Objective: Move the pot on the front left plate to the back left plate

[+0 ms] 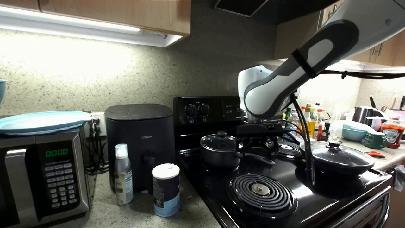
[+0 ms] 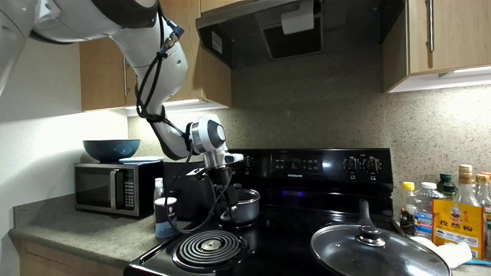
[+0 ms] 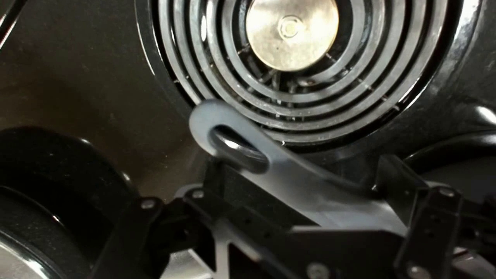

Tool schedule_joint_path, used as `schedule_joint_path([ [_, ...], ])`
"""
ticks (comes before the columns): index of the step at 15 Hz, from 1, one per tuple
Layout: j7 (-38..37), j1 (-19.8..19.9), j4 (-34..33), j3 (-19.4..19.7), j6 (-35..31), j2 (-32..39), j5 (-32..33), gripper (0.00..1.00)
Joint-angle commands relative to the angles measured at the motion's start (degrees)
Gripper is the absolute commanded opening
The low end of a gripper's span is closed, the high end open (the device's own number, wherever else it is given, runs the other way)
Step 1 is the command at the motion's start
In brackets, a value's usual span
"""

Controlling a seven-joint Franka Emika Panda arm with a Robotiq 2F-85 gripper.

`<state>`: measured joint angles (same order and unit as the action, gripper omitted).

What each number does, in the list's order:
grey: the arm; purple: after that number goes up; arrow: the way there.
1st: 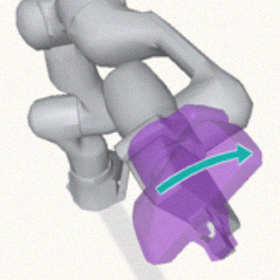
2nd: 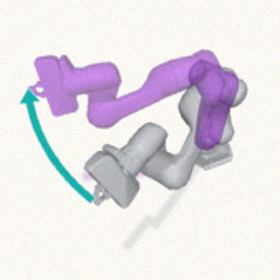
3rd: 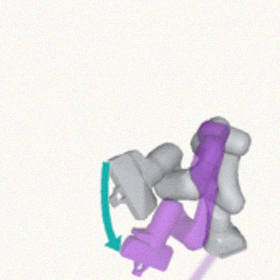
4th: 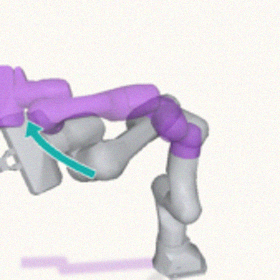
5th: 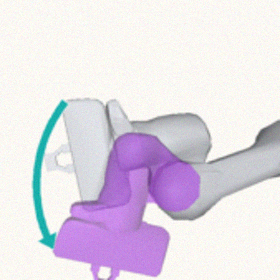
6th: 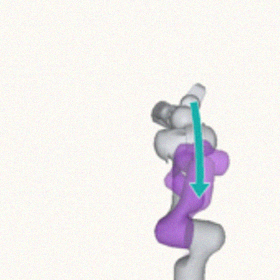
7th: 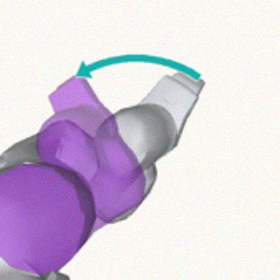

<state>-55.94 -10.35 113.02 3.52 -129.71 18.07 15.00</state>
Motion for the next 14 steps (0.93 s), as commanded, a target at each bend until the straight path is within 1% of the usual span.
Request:
schedule_joint_path([
  [1,-1.3,1.0,-1.5,-0.2,1.1,0.5,-1.4,1.00],
  [2,-0.1,0.9,-0.4,-0.3,0.1,0.1,-0.2,1.00],
  [6,0.0,0.9,-0.5,-0.3,-0.1,0.2,-0.5,1.00],
  [9,1.9,0.9,0.0,-0.9,-0.6,0.0,-0.5,1.00],
  [14,11.9,1.2,0.6,-3.7,0.2,0.3,-3.4,1.00],
])
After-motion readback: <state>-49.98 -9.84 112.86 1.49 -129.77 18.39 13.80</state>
